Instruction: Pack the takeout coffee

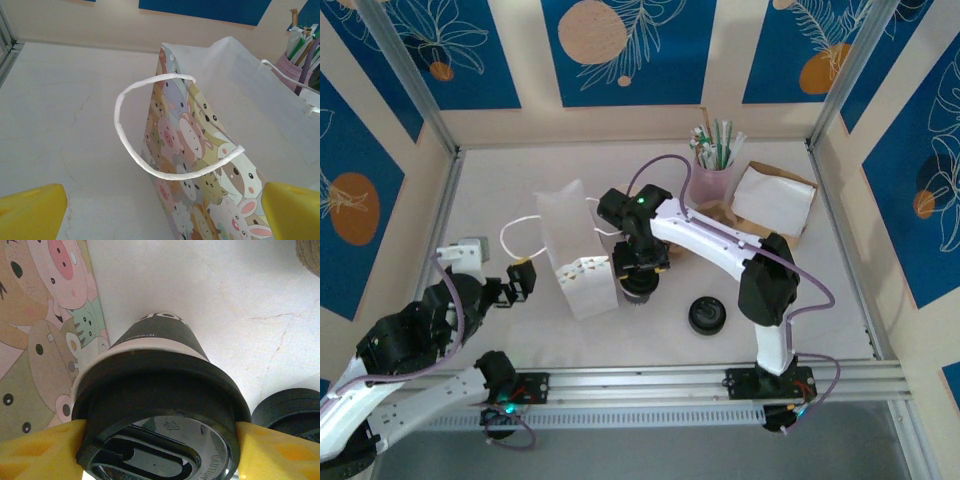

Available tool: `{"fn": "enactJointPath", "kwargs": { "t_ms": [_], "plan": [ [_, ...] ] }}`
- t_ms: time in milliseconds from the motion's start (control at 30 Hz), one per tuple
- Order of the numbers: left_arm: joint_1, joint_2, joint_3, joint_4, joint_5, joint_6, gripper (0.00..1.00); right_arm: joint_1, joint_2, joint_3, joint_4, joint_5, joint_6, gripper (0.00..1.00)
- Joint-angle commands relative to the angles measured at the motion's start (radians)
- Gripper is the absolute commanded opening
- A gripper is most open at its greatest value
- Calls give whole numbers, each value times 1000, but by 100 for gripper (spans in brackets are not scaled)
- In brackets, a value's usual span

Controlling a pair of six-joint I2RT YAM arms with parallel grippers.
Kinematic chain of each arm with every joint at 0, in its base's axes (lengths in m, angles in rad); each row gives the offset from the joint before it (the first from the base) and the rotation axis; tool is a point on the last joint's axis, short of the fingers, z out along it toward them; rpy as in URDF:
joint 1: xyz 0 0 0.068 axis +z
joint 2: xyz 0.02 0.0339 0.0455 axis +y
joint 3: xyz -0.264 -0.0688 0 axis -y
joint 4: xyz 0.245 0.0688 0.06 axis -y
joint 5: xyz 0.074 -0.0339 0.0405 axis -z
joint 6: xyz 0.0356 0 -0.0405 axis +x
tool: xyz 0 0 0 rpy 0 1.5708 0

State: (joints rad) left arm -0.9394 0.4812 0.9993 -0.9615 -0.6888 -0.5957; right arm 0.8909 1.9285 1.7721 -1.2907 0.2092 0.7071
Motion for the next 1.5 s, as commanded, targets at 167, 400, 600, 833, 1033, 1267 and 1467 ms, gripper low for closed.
{"fn": "enactJointPath", "kwargs": {
  "t_ms": [167, 400, 600, 833, 1033, 1267, 1467],
  "plan": [
    [-7, 2, -2, 14, 5, 10, 100, 20, 24, 8, -11, -29, 2, 71],
    [-7, -1, -10, 14, 9, 8, 100, 30, 14, 32, -22, -16, 6, 71],
    [-7, -6, -13, 12, 13, 8, 100, 31, 10, 43, -25, -9, 6, 71],
    [-7, -6, -13, 14, 14, 8, 100, 29, 16, 46, -21, -10, 6, 71],
    [-7, -7, -15, 12, 14, 5, 100, 31, 36, 46, -9, -24, 2, 71],
    [-7, -13, -16, 7, 11, 4, 100, 31, 40, 43, 0, -26, 1, 71],
    [-7, -10, -16, 10, 11, 5, 100, 31, 40, 65, -13, -21, -1, 71]
  ]
}}
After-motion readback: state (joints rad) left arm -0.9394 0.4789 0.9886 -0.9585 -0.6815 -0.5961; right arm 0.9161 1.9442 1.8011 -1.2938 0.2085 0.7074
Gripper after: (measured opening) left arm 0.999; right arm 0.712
